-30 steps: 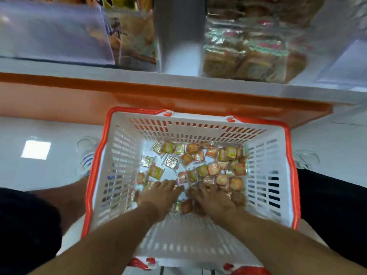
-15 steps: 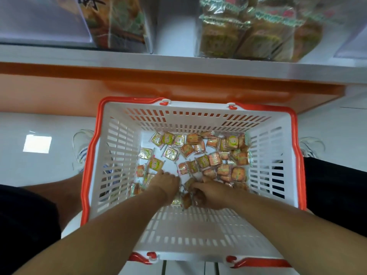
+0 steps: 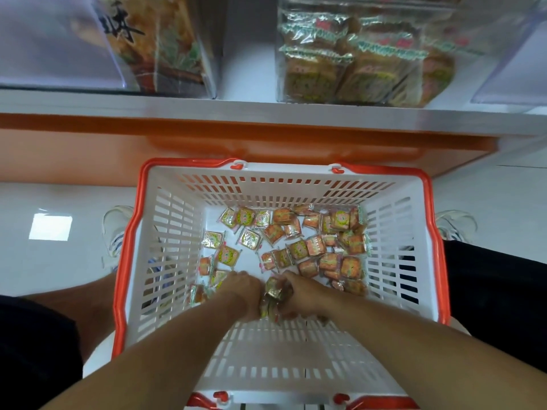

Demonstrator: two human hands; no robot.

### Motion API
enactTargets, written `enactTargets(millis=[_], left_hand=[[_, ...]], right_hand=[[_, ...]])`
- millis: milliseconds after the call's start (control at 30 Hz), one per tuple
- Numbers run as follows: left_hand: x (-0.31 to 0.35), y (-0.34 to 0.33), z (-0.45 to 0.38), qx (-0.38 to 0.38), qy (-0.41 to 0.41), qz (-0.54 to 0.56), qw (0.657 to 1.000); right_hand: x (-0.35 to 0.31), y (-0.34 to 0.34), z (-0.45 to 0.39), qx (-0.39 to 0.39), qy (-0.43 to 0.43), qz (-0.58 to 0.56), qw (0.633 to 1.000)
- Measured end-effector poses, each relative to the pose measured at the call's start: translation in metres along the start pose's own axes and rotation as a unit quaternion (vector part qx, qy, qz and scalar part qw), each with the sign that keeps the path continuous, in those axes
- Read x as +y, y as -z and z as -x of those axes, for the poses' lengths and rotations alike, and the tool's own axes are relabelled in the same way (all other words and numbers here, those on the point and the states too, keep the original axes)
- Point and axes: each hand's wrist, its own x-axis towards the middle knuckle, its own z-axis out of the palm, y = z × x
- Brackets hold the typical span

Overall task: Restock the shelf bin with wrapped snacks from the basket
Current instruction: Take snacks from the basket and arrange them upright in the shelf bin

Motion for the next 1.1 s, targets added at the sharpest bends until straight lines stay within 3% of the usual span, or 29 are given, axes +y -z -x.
enactTargets(millis=[233,400,500,633,733,833,900,967,1033,1100], left_hand=[[0.007,-0.001,0.002,0.035,0.009,0.044,0.998],[-0.003,0.008,0.011,0.024,0.053,0.178,0.982],[-0.006,0.021,0.019,0.008,0.073,0.277,0.958],[-0.016,0.062,0.037,0.018,0.084,0.391,0.917],[-0.029,0.118,0.068,0.017,0.058,0.500,0.864],[-0.042,0.183,0.115,0.013,-0.016,0.496,0.868],[-0.045,0.225,0.152,-0.008,-0.068,0.498,0.864],[-0.041,0.260,0.190,-0.021,-0.111,0.530,0.840],[-0.035,0.289,0.222,-0.007,-0.161,0.599,0.784],[-0.028,0.312,0.248,0.035,-0.212,0.677,0.704]], right_hand=[[-0.007,-0.026,0.001,0.077,-0.020,0.148,0.986],[-0.017,0.002,0.001,-0.042,-0.111,-0.017,0.993],[-0.025,0.013,0.012,-0.017,-0.132,-0.004,0.991],[-0.067,0.040,0.044,0.024,-0.055,0.229,0.971],[-0.127,0.074,0.098,0.027,0.009,0.423,0.906],[-0.190,0.101,0.174,0.030,0.068,0.526,0.847],[-0.222,0.114,0.233,0.092,0.138,0.519,0.838],[-0.245,0.130,0.288,0.203,0.231,0.464,0.831],[-0.257,0.153,0.331,0.300,0.304,0.398,0.812],[-0.262,0.173,0.359,0.306,0.338,0.279,0.845]])
